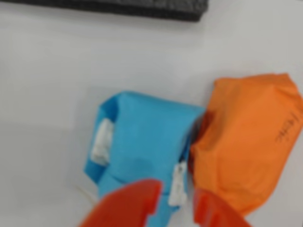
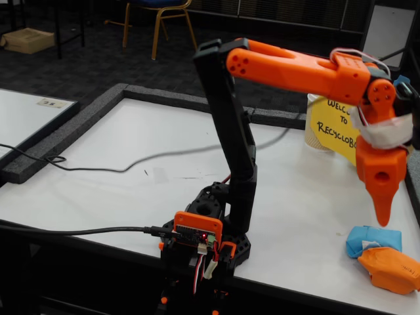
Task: Sort rubbish by color.
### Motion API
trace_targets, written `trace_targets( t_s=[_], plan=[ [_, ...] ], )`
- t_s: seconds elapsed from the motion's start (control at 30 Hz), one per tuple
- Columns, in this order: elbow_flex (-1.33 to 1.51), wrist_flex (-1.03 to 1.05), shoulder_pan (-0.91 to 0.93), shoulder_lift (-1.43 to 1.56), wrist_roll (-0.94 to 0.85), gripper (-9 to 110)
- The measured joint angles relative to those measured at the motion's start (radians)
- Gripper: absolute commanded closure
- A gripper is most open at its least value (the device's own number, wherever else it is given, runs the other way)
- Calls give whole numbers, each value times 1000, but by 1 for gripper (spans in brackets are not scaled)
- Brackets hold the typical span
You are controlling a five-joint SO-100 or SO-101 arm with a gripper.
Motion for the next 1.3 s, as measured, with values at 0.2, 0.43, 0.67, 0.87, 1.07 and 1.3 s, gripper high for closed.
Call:
trace_targets(
  t_s=[0.2,0.43,0.67,0.87,1.07,1.3],
  plan=[
    [0,-3,18,-72,0,80],
    [0,-35,18,-133,0,78],
    [0,-74,18,-192,0,75],
    [0,-112,37,-272,0,83],
    [-60,-146,49,-331,0,100],
    [-77,-170,49,-341,0,101]
  ],
)
